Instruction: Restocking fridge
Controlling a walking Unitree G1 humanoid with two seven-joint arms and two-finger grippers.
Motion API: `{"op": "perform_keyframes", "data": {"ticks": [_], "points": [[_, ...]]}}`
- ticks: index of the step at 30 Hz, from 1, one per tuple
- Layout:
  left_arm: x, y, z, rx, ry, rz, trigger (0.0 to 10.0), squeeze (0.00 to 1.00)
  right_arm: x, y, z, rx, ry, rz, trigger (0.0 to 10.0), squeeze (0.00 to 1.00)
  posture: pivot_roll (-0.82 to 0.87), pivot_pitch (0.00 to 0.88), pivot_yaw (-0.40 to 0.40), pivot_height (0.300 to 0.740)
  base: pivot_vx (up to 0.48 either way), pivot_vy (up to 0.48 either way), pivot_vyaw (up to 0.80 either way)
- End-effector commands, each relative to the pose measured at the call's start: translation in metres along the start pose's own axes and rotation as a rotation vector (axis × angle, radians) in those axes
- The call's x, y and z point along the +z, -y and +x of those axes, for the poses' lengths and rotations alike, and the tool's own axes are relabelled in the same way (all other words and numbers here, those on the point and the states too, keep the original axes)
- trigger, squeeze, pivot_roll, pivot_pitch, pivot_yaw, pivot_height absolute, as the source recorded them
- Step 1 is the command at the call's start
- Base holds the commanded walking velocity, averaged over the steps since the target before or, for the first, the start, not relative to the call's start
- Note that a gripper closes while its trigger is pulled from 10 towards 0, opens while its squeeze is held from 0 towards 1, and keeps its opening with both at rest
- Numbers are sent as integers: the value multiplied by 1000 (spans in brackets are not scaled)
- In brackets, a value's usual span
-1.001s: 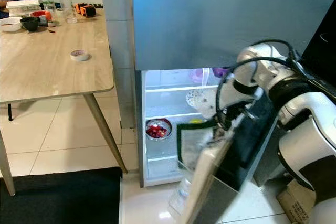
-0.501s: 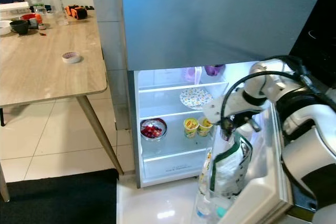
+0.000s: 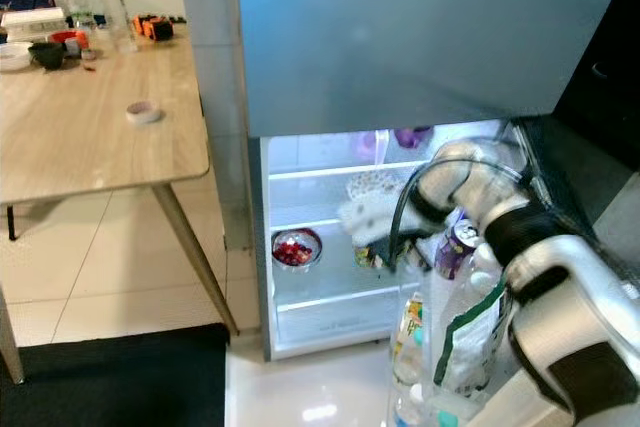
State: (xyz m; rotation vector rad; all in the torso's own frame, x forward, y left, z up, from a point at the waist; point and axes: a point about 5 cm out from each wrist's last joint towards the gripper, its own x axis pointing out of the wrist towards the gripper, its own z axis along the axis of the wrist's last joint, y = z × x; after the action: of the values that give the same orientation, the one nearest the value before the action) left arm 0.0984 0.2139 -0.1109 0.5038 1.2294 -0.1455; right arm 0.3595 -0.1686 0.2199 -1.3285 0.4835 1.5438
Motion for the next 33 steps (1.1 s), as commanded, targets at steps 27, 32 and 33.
{"op": "perform_keyframes", "data": {"ticks": [27, 32, 33], "points": [[4, 1, 0, 2, 22, -7, 10000, 0, -31, -51, 94, 57, -248, 101, 10000, 0, -79, 37, -49, 740, 0, 0, 0], [4, 1, 0, 2, 22, -10, 10000, 0, -44, -56, 89, 50, -325, 114, 10000, 0, -81, 38, -55, 740, 0, 0, 0], [4, 1, 0, 2, 21, -10, 10000, 0, -46, -57, 88, 51, -334, 116, 10000, 0, -81, 38, -55, 740, 0, 0, 0]]}}
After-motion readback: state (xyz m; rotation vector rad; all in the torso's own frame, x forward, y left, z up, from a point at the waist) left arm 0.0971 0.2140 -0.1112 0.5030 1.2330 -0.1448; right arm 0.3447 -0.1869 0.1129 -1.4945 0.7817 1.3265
